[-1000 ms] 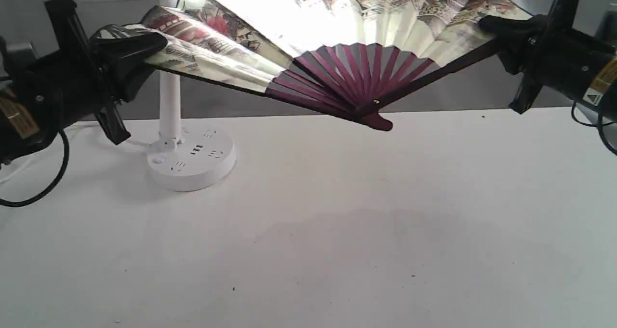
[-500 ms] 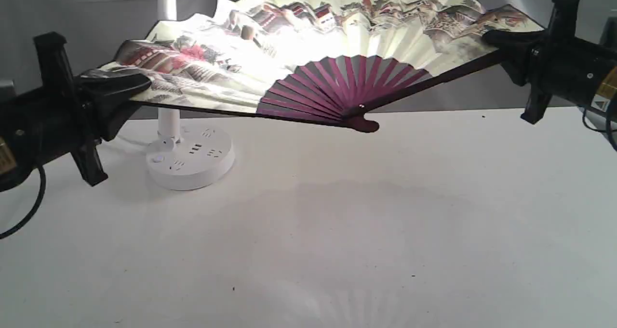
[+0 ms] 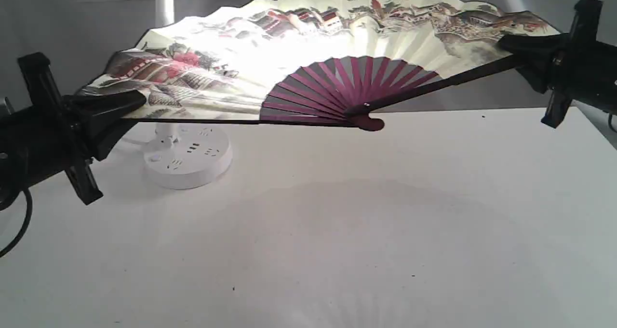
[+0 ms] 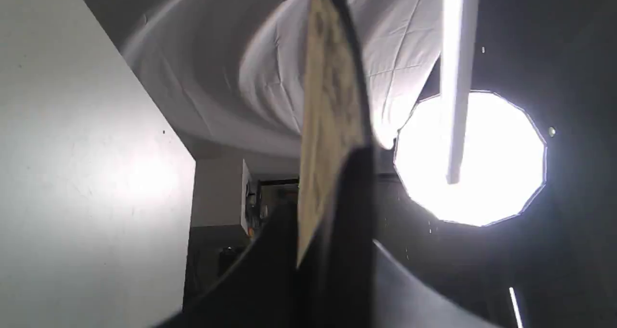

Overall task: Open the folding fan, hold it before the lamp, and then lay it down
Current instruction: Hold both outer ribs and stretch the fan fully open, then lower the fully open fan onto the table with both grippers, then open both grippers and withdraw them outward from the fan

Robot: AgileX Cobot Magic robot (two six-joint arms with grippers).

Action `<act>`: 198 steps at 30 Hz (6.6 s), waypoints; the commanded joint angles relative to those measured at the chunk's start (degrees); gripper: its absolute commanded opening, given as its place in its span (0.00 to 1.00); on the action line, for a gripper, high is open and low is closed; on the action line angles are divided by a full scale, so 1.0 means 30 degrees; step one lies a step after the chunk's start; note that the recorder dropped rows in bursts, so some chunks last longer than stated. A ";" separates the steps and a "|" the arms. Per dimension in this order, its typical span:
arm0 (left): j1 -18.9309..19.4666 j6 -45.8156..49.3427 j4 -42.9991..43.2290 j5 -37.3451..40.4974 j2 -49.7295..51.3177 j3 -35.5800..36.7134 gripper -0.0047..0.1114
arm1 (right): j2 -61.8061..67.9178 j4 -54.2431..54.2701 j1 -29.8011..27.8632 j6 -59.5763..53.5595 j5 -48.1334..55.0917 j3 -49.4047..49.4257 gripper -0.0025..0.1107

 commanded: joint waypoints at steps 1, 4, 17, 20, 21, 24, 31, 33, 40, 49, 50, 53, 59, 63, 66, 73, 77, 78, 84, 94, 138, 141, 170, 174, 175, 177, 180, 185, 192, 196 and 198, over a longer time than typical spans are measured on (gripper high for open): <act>0.0841 -0.0809 -0.2981 -0.1264 -0.0520 0.0093 0.04 | 0.0025 0.0405 -0.1210 -0.0274 0.2659 0.0039 0.02; 0.0841 -0.0809 -0.3165 -0.1083 -0.0883 0.0569 0.04 | 0.0025 0.0018 -0.1630 -0.0274 0.2123 0.0039 0.02; 0.0841 -0.0809 -0.2923 0.0240 -0.3155 0.1172 0.04 | 0.0012 -0.1486 -0.3455 -0.0274 -0.0346 0.0173 0.02; 0.0841 -0.0809 -0.2993 0.0697 -0.3605 0.1434 0.04 | 0.0012 -0.1486 -0.3496 -0.0274 -0.0513 0.0151 0.02; 0.0841 -0.0809 -0.3105 0.0746 -0.3736 0.1536 0.04 | -0.0027 -0.1403 -0.3496 -0.0274 -0.0687 0.0151 0.02; 0.0841 -0.0809 -0.3147 0.0863 -0.3986 0.1756 0.04 | -0.0244 -0.1362 -0.3496 -0.0274 -0.0887 0.0151 0.02; 0.0841 -0.0809 -0.3262 0.0705 -0.4187 0.2195 0.04 | -0.0886 -0.1634 -0.3496 -0.0274 -0.0960 0.0151 0.02; 0.0841 -0.0809 -0.3262 0.0665 -0.4187 0.2405 0.04 | -0.0936 -0.1804 -0.3496 -0.0274 -0.0968 0.0151 0.02; 0.0841 -0.0809 -0.3259 0.0584 -0.4187 0.2611 0.04 | -0.0899 -0.2130 -0.3496 -0.0274 -0.0931 0.0151 0.02; 0.0841 -0.0809 -0.3217 0.0581 -0.4187 0.2611 0.04 | -0.0899 -0.2075 -0.3496 -0.0274 -0.0931 0.0151 0.02; 0.0841 -0.0809 -0.3217 0.0581 -0.4187 0.2611 0.04 | -0.0899 -0.2075 -0.3496 -0.0274 -0.0931 0.0151 0.02; 0.0841 -0.0809 -0.3215 0.0639 -0.4187 0.2611 0.04 | -0.0899 -0.2301 -0.3496 -0.0274 -0.0931 0.0151 0.02; 0.0841 -0.0809 -0.2105 0.1403 -0.4187 0.2611 0.04 | -0.0899 -0.2985 -0.3496 -0.0274 -0.0931 0.0151 0.02; 0.0841 0.0244 -0.2142 0.1722 -0.4187 0.3141 0.04 | -0.0899 -0.3725 -0.3496 -0.0274 -0.0739 0.0246 0.02; 0.0841 0.0779 -0.2187 0.1793 -0.4187 0.3595 0.04 | -0.0899 -0.3489 -0.3496 -0.0274 -0.0641 0.0946 0.02; 0.0841 0.1769 -0.1763 0.2751 -0.4187 0.4442 0.04 | -0.0899 -0.3489 -0.3496 -0.0494 0.1137 0.3316 0.02; 0.0841 0.1842 -0.1485 0.3664 -0.4152 0.4566 0.04 | -0.0899 -0.3852 -0.3462 -0.1922 0.1179 0.3916 0.02; 0.0841 0.2031 -0.1212 0.4385 -0.4152 0.4566 0.04 | -0.0899 -0.3943 -0.3462 -0.2058 0.1179 0.4032 0.02; 0.0841 0.3697 -0.1436 0.5539 -0.4152 0.4880 0.04 | -0.0899 -0.4284 -0.3462 -0.3566 0.1104 0.4248 0.02; 0.0841 0.5549 -0.1019 0.6380 -0.3141 0.5459 0.04 | -0.0899 -0.2617 -0.3462 -0.6369 0.1229 0.6397 0.02; 0.0881 1.2216 -0.2495 0.3070 0.4571 0.6173 0.27 | 0.3064 -0.0894 -0.3462 -1.4000 0.2246 1.0134 0.50; 0.0881 1.2216 -0.2576 0.3259 0.4528 0.6173 0.42 | 0.3064 -0.1205 -0.3462 -1.4000 0.2246 1.0134 0.63; 0.4667 1.4426 0.1039 0.2517 0.2643 0.6173 0.69 | -0.3815 -0.6873 -0.3501 -0.9092 1.0602 1.0134 0.76; 0.4669 1.4901 0.1989 0.0390 0.1803 0.6173 0.68 | -0.5271 -0.6873 -0.3463 -0.9053 1.0634 1.0134 0.76; 0.4669 1.5084 0.2173 0.0040 0.1623 0.6173 0.68 | -0.5656 -0.6873 -0.3463 -0.9053 1.0556 1.0134 0.75; 0.4669 1.5389 0.2550 -0.0647 0.1164 0.6173 0.68 | -0.6310 -0.6873 -0.3463 -0.9127 1.0155 1.0134 0.72; 0.4669 1.6094 0.3190 -0.1264 0.0589 0.6173 0.68 | -0.7249 -0.6258 -0.3463 -1.0219 0.9239 1.0134 0.62; 0.4669 1.6090 0.4236 -0.1264 -0.0031 0.6173 0.66 | -0.7957 -0.4848 -0.3463 -1.3357 0.6005 1.0134 0.42; 0.4669 1.6125 0.5433 -0.1264 -0.1675 0.6173 0.40 | -0.7989 -0.4059 -0.3429 -1.9269 -0.0351 1.0134 0.03; 0.4669 1.6213 0.5471 -0.1264 -0.3008 0.6173 0.19 | -0.7989 -0.3057 -0.3429 -2.1164 0.0512 1.0134 0.02; 0.4669 1.6524 0.5471 -0.1264 -0.4034 0.6173 0.09 | -0.7989 -0.1990 -0.3219 -2.1910 0.1623 1.0134 0.02</act>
